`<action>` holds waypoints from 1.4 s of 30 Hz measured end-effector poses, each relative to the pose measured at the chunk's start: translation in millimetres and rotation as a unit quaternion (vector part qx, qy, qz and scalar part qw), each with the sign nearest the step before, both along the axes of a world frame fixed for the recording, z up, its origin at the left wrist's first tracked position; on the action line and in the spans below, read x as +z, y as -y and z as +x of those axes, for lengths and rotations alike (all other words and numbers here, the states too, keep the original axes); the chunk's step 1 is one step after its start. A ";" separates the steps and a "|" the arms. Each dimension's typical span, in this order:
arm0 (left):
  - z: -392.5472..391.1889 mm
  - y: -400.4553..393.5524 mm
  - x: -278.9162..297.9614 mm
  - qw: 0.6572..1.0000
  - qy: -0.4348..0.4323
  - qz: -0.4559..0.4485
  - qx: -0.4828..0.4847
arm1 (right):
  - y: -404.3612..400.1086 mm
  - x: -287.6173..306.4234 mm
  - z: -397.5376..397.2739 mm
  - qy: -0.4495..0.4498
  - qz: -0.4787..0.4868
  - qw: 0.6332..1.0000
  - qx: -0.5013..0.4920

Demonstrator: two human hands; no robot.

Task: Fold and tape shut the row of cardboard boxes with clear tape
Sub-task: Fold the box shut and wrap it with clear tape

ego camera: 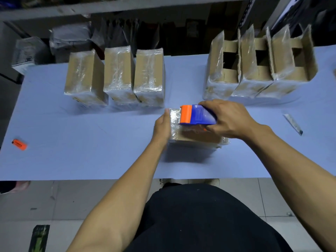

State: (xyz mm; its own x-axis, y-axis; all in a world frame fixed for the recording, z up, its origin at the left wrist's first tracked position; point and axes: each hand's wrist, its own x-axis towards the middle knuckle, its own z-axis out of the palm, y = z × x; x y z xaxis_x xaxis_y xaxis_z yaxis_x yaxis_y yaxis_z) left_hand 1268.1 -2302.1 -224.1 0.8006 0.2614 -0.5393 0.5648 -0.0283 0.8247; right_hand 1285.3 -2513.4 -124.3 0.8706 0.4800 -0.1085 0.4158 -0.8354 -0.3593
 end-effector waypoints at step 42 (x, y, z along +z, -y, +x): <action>-1.7 53.2 7.3 0.814 0.083 0.501 -0.282 | 144.0 -56.6 -38.4 -0.055 0.037 0.993 -0.100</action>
State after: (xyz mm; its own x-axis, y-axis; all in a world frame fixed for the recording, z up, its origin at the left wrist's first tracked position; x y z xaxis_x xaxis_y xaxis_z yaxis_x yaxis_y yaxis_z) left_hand 1266.4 -2355.3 -216.8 0.9857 0.0688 -0.1541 0.1120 -0.9498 0.2922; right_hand 1246.9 -2657.4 -180.8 0.9339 0.3091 -0.1798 0.1991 -0.8672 -0.4564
